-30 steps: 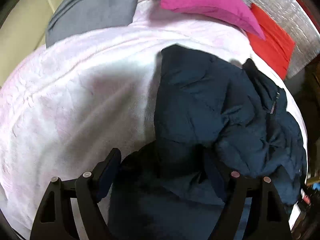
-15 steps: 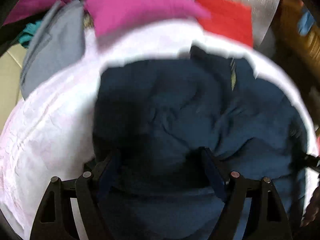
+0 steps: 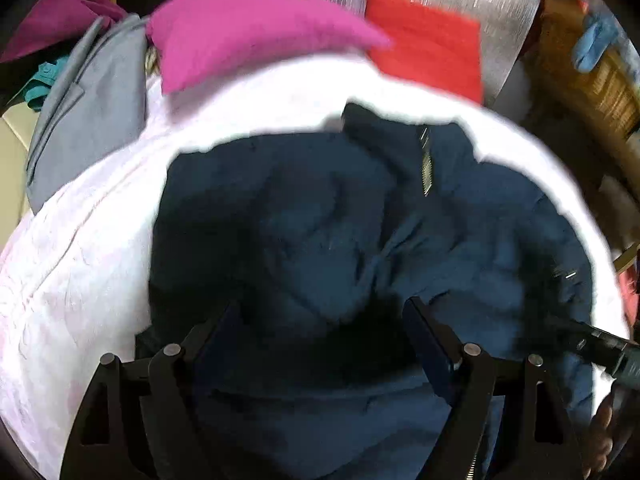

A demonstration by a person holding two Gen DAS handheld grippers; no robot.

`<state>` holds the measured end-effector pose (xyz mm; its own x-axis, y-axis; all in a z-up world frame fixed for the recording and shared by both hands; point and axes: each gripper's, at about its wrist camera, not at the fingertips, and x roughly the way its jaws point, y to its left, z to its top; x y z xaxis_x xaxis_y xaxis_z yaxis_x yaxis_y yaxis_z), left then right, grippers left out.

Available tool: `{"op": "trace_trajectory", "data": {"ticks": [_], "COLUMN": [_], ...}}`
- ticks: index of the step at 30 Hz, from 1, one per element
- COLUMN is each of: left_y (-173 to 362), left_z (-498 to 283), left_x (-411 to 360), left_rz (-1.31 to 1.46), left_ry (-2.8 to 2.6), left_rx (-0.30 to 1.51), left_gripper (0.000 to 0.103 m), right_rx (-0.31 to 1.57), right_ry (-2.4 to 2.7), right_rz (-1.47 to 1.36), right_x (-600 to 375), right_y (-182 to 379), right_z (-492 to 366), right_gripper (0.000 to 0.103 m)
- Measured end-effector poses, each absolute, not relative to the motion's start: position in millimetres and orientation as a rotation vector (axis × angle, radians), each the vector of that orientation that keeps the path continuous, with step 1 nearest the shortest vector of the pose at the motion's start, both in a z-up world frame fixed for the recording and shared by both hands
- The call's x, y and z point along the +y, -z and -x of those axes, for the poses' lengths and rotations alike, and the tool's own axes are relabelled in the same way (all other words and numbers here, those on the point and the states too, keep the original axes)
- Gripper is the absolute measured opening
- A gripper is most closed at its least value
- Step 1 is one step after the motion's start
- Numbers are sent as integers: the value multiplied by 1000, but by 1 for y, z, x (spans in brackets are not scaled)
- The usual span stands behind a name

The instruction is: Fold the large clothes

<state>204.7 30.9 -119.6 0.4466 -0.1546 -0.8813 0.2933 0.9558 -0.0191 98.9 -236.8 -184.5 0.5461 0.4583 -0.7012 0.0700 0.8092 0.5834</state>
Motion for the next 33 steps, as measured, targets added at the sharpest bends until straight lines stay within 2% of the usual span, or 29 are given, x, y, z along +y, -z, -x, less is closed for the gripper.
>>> {"op": "trace_trajectory", "data": {"ticks": [2, 5, 8, 9, 12, 17, 21, 24, 26, 27, 28, 29, 30, 33], "left_y": [131, 119, 94, 88, 85, 106, 121, 131, 133, 133, 131, 131, 130, 126], "left_z": [-204, -203, -202, -204, -210, -225, -229, -228, -226, -226, -224, -226, -228, -225], "left_x": [23, 28, 54, 65, 103, 155, 152, 141, 134, 133, 133, 131, 131, 120], "left_rz": [-173, -150, -52, -16, 80, 257, 248, 231, 198, 201, 213, 217, 224, 156], "left_ry": [263, 285, 285, 270, 207, 102, 127, 139, 131, 131, 135, 146, 174, 160], "left_rx": [1099, 1092, 1038, 1025, 1007, 1079, 1133, 1150, 1143, 1139, 1132, 1123, 1118, 1100], "left_gripper": [84, 84, 84, 84, 86, 86, 86, 86, 84, 81, 73, 59, 53, 53], "right_rx": [987, 940, 788, 742, 698, 701, 736, 799, 810, 813, 816, 818, 797, 745], "right_ry": [-254, -268, -177, -128, 18, 141, 11, -34, -8, 2, 6, 1, 7, -9], "right_rz": [-612, -667, -741, -780, -869, -1033, -1138, -1104, -1007, -979, -961, -963, -960, -916], "right_x": [-239, -263, -314, -336, -385, -434, -424, -405, -394, -390, -387, -388, -387, -383], "right_y": [188, 173, 153, 150, 157, 195, 219, 229, 222, 219, 216, 215, 210, 193], "right_z": [-101, -90, -71, -61, -41, -30, -56, -71, -74, -76, -75, -73, -71, -68], "right_gripper": [56, 59, 81, 84, 86, 87, 87, 87, 85, 73, 60, 42, 42, 42]}}
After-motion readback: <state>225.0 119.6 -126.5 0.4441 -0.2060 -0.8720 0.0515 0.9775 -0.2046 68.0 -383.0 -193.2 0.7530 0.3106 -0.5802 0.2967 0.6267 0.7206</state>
